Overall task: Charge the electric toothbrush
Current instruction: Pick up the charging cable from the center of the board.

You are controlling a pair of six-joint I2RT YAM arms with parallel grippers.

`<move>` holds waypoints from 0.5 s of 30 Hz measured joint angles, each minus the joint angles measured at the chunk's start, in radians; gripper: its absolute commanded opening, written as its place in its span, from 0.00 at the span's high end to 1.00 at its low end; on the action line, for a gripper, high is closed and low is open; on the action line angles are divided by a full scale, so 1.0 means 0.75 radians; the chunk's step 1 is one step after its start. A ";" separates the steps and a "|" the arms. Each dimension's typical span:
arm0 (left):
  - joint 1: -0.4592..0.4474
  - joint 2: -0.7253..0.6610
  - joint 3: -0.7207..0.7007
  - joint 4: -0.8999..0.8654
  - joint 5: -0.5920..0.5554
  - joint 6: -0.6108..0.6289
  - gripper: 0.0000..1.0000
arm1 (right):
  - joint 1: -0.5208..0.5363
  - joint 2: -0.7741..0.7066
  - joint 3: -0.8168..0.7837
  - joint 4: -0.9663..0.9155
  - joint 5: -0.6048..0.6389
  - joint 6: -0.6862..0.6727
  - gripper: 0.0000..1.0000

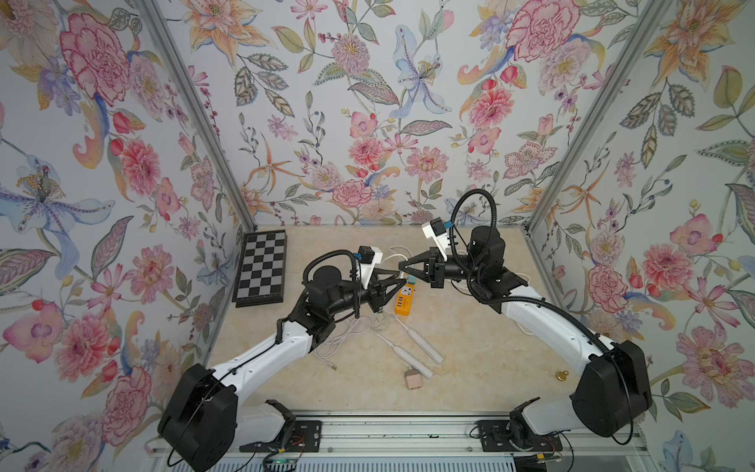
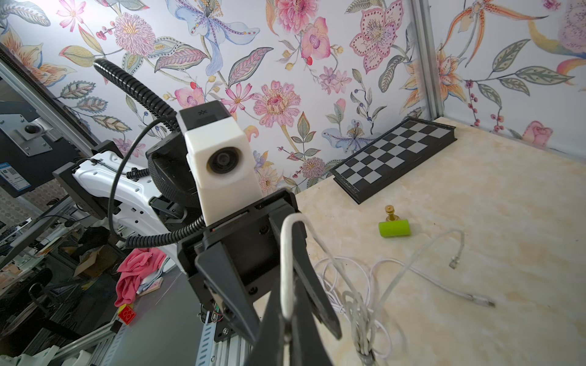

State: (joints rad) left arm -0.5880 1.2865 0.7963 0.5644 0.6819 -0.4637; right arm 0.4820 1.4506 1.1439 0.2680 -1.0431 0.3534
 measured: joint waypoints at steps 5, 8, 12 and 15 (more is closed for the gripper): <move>0.000 0.005 0.009 0.001 0.015 -0.003 0.71 | 0.000 0.004 0.000 -0.001 0.004 -0.009 1.00; 0.000 0.005 0.010 -0.002 0.020 -0.002 0.71 | 0.000 0.004 0.000 -0.002 0.004 -0.020 1.00; 0.000 0.005 0.010 -0.008 0.028 0.004 0.67 | 0.000 0.004 0.000 -0.002 0.004 -0.030 1.00; 0.000 0.005 0.015 -0.031 0.030 0.004 0.67 | 0.000 0.003 0.000 0.000 0.004 -0.035 1.00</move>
State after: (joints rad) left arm -0.5880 1.2903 0.8078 0.5415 0.7044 -0.4606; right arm 0.4820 1.4528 1.1439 0.2680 -1.0401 0.3271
